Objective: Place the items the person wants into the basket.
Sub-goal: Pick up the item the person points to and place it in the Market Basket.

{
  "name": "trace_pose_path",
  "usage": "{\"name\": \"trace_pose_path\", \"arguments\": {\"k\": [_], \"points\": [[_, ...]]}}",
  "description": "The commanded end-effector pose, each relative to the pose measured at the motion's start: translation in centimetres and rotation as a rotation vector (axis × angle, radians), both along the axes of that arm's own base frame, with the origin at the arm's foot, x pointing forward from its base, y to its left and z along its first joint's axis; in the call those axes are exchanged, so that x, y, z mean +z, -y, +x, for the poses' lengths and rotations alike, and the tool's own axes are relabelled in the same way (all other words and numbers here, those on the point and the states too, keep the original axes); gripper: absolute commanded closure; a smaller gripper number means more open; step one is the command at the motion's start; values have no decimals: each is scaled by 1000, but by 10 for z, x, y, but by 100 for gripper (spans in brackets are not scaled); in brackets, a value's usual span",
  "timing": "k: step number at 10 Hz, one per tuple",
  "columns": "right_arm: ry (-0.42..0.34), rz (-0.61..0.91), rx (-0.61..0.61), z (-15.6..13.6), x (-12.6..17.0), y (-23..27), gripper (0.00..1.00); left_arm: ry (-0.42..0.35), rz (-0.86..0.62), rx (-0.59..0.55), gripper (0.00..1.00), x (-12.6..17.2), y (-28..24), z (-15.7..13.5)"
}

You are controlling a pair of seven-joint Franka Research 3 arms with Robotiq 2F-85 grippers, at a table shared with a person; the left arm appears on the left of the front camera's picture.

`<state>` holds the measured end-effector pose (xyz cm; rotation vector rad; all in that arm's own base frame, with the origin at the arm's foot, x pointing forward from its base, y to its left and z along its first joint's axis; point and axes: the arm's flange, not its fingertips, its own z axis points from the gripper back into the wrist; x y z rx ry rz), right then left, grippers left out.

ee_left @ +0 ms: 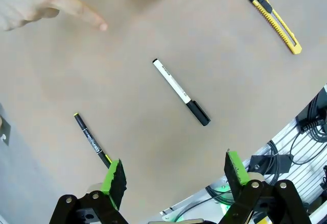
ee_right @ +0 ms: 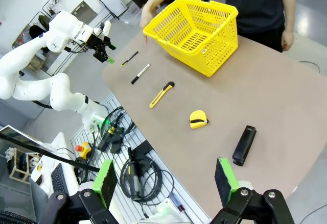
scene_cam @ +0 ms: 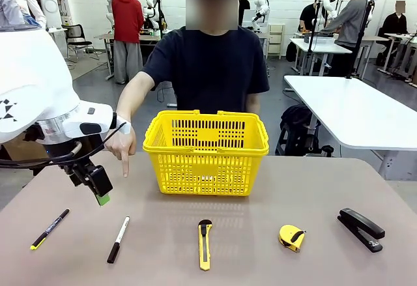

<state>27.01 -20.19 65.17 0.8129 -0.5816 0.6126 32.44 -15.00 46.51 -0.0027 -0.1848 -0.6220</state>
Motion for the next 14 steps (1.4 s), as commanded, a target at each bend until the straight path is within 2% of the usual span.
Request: {"name": "trace_pose_path", "arguments": {"k": [1,2,5,7,10,14], "points": [[9,10,-5,1,1,0,0,-42,26,46,0,-20,3,5],[9,10,-5,1,1,0,0,-58,20,190,0,-47,18,12],[9,10,-5,1,1,0,0,-18,63,413,0,-95,42,17],[9,10,-5,1,1,0,0,24,83,439,0,-118,42,16],[9,10,-5,1,1,0,0,40,35,418,0,-138,38,1],[9,10,-5,1,1,0,0,-50,-21,442,0,-160,27,6]]}}
